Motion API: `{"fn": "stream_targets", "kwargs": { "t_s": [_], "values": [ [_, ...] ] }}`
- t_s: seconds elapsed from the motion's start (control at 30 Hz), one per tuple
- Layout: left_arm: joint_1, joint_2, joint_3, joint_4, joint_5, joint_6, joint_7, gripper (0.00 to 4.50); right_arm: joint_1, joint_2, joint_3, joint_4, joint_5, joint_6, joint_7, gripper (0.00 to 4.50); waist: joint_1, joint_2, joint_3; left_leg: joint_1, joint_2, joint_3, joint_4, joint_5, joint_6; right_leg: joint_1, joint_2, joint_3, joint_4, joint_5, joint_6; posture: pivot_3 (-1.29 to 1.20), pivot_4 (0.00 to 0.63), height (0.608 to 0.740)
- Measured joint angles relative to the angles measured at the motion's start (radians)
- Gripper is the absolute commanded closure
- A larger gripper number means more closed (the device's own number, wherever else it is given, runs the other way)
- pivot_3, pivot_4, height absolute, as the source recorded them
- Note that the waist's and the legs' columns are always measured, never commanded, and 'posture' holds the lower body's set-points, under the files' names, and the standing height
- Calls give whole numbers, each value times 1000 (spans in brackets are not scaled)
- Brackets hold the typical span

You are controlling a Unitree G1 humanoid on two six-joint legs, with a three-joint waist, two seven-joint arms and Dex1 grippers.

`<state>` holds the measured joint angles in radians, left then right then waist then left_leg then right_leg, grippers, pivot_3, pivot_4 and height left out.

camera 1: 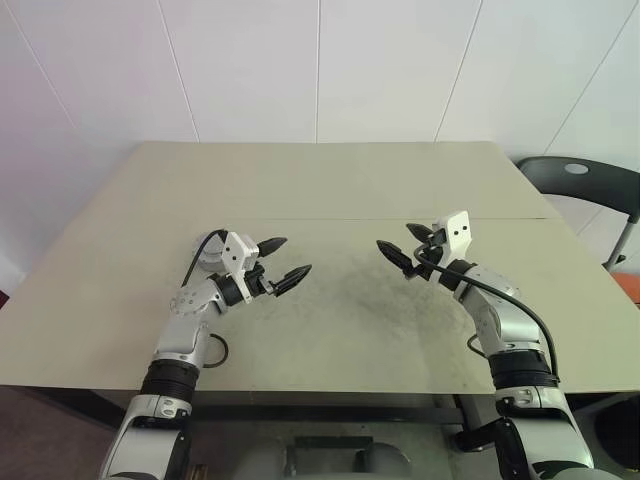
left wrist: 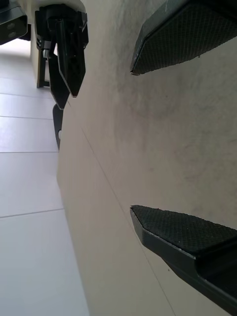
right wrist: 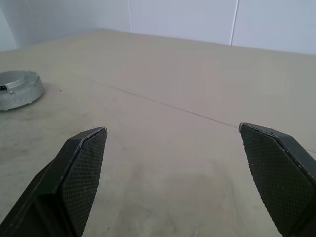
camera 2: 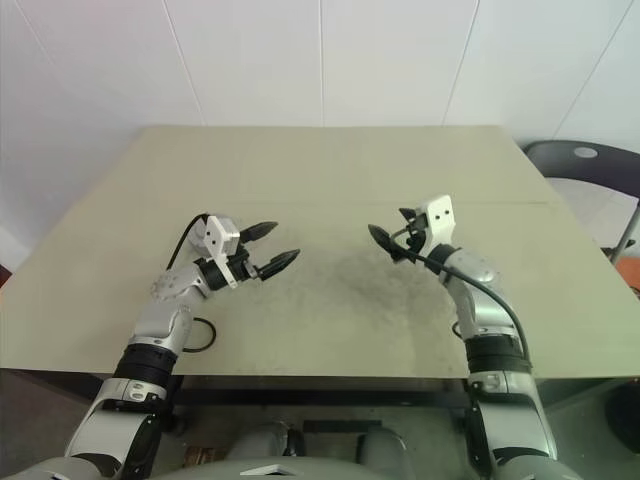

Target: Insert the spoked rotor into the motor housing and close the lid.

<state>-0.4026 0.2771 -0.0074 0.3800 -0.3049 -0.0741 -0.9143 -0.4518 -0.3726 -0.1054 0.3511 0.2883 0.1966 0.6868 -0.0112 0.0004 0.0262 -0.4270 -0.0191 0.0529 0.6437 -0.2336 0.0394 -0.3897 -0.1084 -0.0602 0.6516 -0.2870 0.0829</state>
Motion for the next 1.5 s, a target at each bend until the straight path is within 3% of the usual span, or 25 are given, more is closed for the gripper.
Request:
{"fn": "stream_targets", "kwargs": {
  "t_s": [1.5],
  "values": [
    [10, 3, 1, -3, 13, -3, 23, 0, -29, 1, 4, 49, -12, -34, 17, 12, 0, 0, 0, 0, 0, 0, 0, 0, 0, 0, 0, 0, 0, 0, 0, 0, 0, 740]
  ]
}}
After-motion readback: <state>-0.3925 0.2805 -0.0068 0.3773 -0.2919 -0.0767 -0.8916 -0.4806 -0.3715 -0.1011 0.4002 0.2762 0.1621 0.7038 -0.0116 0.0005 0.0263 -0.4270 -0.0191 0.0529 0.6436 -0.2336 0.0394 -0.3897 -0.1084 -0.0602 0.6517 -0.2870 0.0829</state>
